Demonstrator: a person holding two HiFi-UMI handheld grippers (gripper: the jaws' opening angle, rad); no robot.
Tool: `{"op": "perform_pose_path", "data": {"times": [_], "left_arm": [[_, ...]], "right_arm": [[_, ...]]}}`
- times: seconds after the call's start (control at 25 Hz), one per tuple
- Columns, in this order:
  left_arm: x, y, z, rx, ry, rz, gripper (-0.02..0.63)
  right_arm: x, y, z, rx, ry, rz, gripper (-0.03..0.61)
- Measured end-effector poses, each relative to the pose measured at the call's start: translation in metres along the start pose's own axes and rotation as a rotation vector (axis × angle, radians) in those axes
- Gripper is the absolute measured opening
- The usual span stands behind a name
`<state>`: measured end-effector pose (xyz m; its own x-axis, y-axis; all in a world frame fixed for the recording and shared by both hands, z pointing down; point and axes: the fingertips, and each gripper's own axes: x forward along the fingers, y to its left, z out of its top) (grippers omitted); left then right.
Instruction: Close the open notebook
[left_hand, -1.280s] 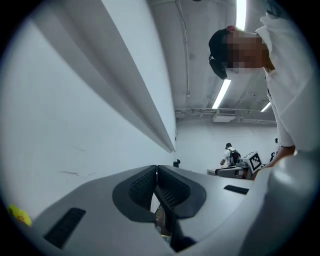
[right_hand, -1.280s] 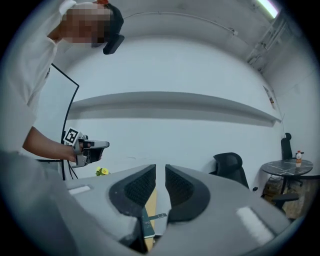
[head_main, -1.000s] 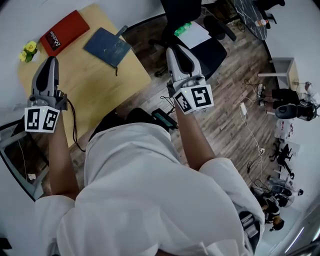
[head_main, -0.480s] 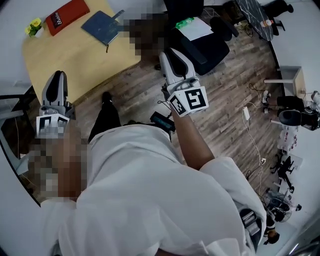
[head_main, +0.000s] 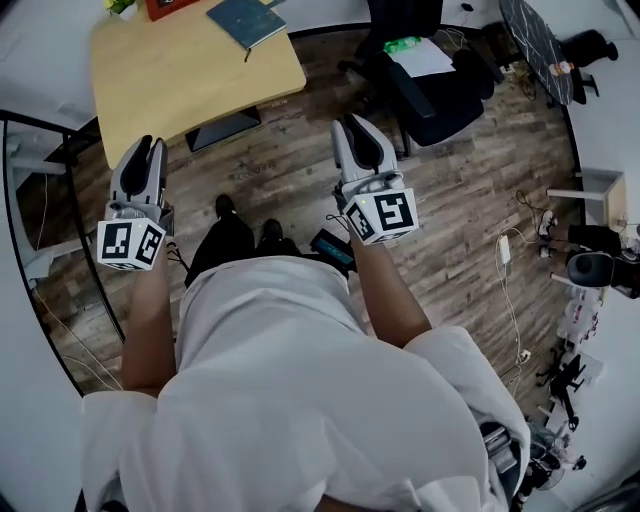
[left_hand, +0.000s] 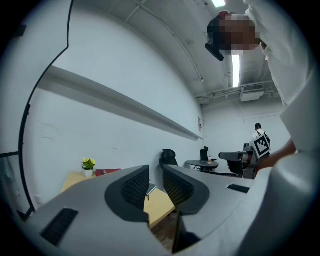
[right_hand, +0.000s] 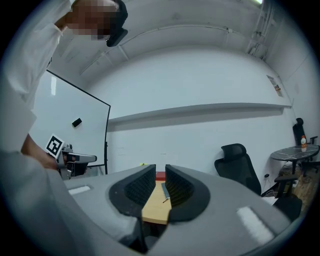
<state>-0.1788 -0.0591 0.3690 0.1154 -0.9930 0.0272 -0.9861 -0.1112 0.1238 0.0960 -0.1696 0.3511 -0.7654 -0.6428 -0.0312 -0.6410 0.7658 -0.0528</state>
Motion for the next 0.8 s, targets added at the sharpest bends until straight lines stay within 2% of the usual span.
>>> {"op": "perform_pose_path", "data": {"times": [0.24, 0.6, 0.8], "left_arm": [[-0.052, 0.003, 0.010, 0.028, -0.017, 0.032, 0.087], [-0.138, 0.007, 0.013, 0.024, -0.041, 0.001, 0.092], [-0.197, 0.015, 0.005, 0.023, -0.031, 0.009, 0.090]], "right_arm": [[-0.015, 0.047, -0.004, 0.004, 0.007, 0.021, 0.058], [-0.051, 0.128, 0.004, -0.049, 0.046, 0.025, 0.058], [-0.082, 0.164, -0.004, -0.056, 0.079, 0.007, 0.058]]}}
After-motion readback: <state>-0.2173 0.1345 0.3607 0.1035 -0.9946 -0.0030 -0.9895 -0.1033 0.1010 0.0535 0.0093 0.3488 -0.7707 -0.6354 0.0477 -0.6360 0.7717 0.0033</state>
